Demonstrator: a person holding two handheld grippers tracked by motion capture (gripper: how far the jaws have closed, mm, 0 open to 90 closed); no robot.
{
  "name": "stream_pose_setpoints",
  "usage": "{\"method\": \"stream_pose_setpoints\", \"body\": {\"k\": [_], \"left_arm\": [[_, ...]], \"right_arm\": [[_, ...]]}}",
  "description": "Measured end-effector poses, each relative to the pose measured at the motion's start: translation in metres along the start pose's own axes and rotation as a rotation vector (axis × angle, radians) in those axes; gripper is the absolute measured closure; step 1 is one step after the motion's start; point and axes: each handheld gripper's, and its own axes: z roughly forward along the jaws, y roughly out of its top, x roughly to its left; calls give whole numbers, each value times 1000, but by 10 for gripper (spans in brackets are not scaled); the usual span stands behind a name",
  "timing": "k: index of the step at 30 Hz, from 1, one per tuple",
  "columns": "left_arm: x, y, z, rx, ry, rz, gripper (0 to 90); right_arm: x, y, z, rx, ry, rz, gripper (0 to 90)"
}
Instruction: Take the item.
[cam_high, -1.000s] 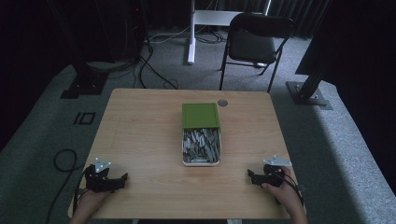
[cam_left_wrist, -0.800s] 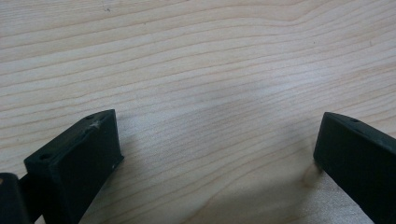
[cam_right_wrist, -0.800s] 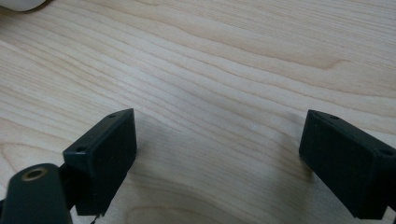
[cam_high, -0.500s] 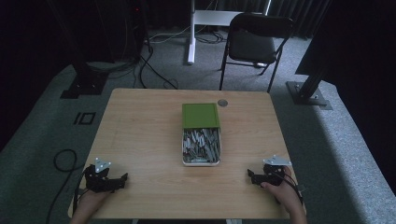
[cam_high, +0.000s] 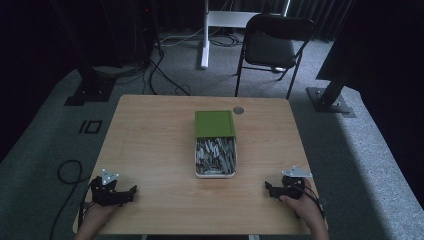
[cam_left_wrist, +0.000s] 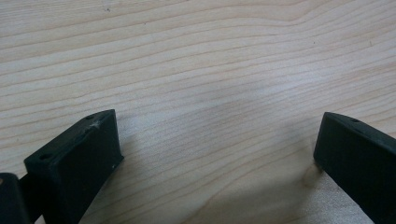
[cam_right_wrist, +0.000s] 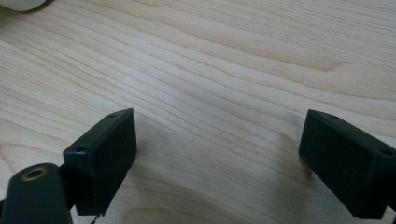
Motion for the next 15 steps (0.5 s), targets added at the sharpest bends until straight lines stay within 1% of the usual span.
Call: {"method": "stream_pose_setpoints", "body": {"k": [12, 15], "left_arm": [[0, 0, 0, 1, 0, 0, 13], [0, 0, 0, 0, 0, 0, 13]], "right_arm": [[1, 0, 0, 0, -5, 4, 109], [3, 2, 1, 8, -17, 14, 110]]}}
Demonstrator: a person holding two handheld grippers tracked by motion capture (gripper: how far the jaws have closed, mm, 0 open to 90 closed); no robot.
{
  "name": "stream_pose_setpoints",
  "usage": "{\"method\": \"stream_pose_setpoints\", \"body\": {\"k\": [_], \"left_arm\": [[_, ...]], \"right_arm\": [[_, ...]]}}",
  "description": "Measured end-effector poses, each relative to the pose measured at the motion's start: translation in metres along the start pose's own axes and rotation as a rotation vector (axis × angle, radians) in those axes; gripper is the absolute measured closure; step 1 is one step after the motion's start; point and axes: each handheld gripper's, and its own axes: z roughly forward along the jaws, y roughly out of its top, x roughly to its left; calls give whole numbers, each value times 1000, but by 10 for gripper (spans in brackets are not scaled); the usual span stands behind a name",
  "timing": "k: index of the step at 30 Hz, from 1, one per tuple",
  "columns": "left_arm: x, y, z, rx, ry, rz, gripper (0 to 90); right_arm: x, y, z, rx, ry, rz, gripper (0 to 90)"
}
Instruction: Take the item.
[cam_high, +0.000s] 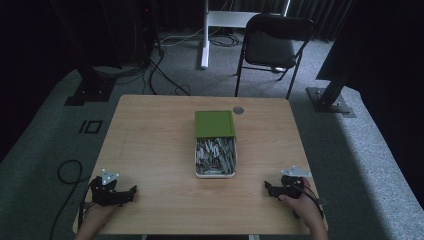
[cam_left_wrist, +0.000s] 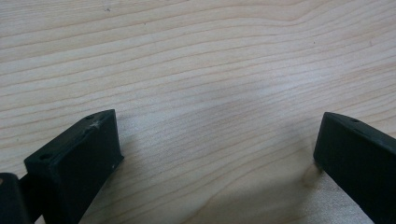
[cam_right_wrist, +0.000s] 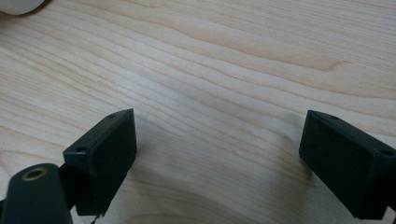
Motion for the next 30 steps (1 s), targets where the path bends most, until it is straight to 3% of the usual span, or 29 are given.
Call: {"method": "stream_pose_setpoints", "body": {"k": [4, 13, 30], "left_arm": [[0, 0, 0, 0, 0, 0, 13], [0, 0, 0, 0, 0, 0, 13], [0, 0, 0, 0, 0, 0, 13]], "right_arm": [[2, 2, 0, 4, 16, 20, 110], [5, 10, -3, -6, 20, 15, 110], [23, 44, -17, -58, 63, -4, 113]]}}
